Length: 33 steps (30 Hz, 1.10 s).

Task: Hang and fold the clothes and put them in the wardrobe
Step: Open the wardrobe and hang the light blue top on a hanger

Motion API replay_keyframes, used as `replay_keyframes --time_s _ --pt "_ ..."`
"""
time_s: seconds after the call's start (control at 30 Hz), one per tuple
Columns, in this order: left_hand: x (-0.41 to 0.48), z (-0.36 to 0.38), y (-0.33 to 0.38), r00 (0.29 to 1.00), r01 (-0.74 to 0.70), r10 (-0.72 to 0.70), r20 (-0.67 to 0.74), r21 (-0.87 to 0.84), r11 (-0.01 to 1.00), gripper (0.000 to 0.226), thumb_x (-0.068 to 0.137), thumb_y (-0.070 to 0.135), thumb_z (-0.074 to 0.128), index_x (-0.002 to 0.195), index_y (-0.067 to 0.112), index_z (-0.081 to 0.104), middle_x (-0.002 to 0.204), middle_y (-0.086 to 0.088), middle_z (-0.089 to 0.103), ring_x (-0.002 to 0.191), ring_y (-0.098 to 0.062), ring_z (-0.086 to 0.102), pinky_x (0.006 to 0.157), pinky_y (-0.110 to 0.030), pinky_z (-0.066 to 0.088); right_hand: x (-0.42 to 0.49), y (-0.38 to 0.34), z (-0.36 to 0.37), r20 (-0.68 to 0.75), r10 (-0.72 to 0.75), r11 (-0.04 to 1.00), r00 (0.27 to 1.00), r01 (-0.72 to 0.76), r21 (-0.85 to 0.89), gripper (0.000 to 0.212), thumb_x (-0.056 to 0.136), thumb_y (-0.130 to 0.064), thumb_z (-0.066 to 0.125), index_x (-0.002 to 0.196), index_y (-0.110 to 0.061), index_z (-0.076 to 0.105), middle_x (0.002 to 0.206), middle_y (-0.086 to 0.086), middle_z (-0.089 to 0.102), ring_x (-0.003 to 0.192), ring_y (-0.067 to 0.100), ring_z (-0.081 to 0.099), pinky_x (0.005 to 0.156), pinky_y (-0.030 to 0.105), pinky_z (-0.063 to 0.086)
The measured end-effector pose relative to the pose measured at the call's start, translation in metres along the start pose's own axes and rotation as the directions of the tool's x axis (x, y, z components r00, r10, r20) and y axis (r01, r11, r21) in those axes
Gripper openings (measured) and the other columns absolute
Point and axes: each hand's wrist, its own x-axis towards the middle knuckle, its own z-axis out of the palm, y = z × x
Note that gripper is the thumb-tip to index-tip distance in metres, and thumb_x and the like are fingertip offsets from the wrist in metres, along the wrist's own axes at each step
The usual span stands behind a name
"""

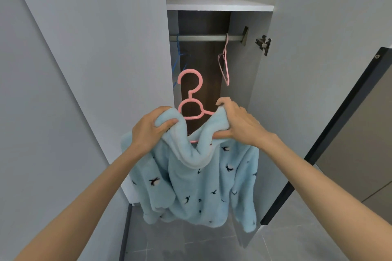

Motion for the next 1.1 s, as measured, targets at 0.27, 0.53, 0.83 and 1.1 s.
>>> replay_keyframes --time_s 0.27,0.53,0.83,1.1 --pt "0.005 0.012 0.010 0.977 -0.126 0.138 0.163 -0.086 0.988 0.039 0.081 0.049 0.050 0.116 0.032 0.055 0.114 0.008 0.061 0.100 -0.013 0.057 0.085 -0.021 0.043 -0.016 -0.021 -0.001 -0.002 0.012 0.956 1.000 -0.011 0.295 0.043 0.062 -0.059 0.075 0.086 -0.029 0.057 0.081 -0.007 0.063 0.077 0.015 0.058 0.072 0.043 0.052" --pt "0.026 0.011 0.007 0.956 -0.231 0.238 0.172 -0.059 0.971 0.035 0.084 0.050 0.049 0.117 0.039 0.053 0.116 0.018 0.059 0.101 -0.005 0.056 0.093 -0.026 0.041 -0.030 -0.017 -0.023 -0.034 0.215 0.773 0.976 -0.149 0.616 0.035 0.062 -0.020 0.089 0.088 -0.016 0.066 0.089 -0.005 0.069 0.081 0.005 0.063 0.072 0.021 0.053" --pt "0.036 0.021 0.033 0.992 0.033 0.000 0.130 -0.253 0.967 0.046 0.094 0.036 0.053 0.137 0.021 0.045 0.139 -0.001 0.047 0.121 -0.013 0.046 0.101 -0.028 0.040 -0.044 -0.026 -0.030 0.020 0.375 0.565 0.927 -0.245 0.788 0.037 0.063 -0.012 0.087 0.095 -0.016 0.067 0.095 0.002 0.070 0.084 0.011 0.068 0.062 0.020 0.053" --pt "0.026 0.052 0.032 0.935 0.009 0.091 0.341 -0.280 0.960 0.122 0.059 0.064 0.071 0.151 0.029 -0.002 0.156 0.005 0.014 0.142 -0.013 0.021 0.115 -0.044 0.027 -0.044 -0.045 -0.029 -0.038 0.394 0.463 0.918 -0.163 0.871 0.039 0.069 -0.004 0.082 0.103 -0.014 0.066 0.099 0.007 0.069 0.088 0.017 0.067 0.067 0.024 0.056"
